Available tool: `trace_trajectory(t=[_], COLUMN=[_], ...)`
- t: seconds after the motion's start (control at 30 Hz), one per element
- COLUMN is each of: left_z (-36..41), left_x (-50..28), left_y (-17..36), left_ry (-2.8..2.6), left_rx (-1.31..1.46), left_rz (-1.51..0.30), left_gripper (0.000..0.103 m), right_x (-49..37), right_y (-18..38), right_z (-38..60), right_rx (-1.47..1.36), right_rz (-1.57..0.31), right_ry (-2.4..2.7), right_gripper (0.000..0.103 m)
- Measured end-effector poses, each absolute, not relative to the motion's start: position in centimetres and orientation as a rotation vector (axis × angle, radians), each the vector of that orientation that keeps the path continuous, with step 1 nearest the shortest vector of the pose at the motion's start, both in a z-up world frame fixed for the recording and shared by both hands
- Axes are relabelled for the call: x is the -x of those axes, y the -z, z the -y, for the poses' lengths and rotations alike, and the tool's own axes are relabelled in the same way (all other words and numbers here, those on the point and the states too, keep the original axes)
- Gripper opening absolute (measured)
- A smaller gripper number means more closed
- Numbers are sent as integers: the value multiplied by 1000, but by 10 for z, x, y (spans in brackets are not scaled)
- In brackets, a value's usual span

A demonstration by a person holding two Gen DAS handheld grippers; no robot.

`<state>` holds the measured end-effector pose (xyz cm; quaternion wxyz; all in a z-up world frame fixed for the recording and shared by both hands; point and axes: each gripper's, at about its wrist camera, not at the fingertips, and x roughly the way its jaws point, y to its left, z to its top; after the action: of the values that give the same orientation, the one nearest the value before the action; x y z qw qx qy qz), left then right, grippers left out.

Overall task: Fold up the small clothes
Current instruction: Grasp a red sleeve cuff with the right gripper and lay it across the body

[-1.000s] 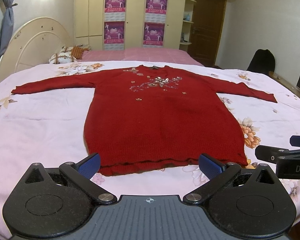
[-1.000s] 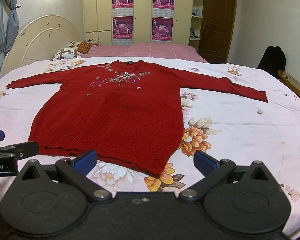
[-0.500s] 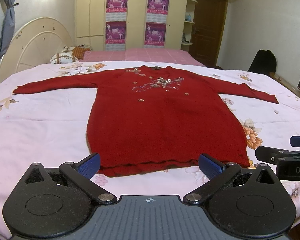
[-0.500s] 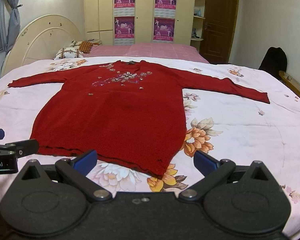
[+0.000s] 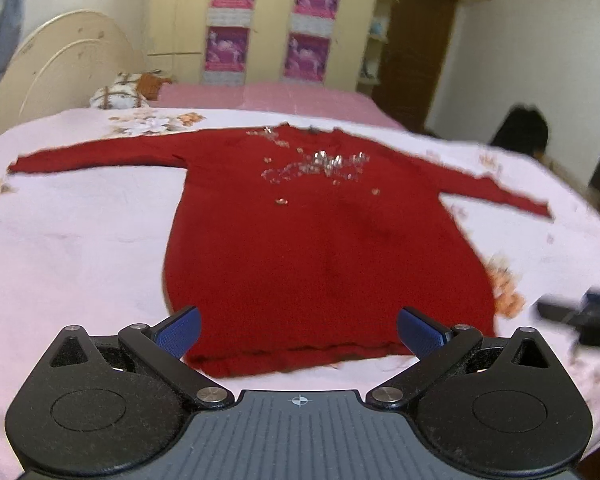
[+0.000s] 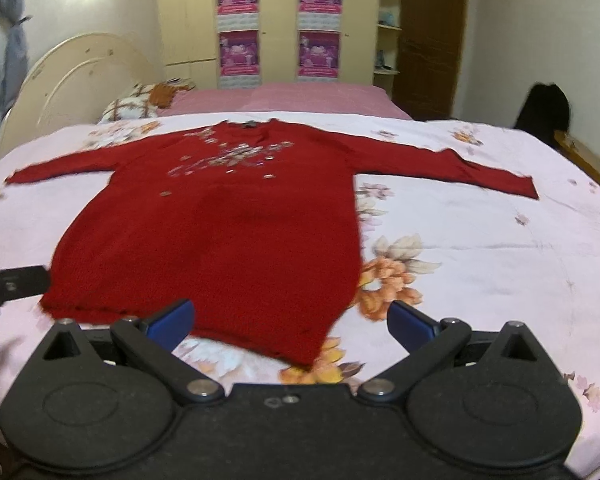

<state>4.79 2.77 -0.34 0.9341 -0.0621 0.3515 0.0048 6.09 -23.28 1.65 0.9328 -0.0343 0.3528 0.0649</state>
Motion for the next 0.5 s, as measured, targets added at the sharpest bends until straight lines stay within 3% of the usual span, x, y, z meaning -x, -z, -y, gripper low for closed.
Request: trace_trajectory(t=[0.17,0.37,0.5], left_z=[-64,-113,-139], left_x=[-91,-156,-202], left_y=[6,14,46], left_ry=[-52,-171,-122], left_rx=[189,284,464], left_rz=[-677,-630,-706], left_gripper=[103,103,103], right_x=[-102,-189,-256], right_y=[-24,-30,-9], right_z=[280,384,457], right_rx=[11,-295,-486], right_rz=[-691,-634,-585], right_ry=[-71,3,82], right_gripper=[102,101,99])
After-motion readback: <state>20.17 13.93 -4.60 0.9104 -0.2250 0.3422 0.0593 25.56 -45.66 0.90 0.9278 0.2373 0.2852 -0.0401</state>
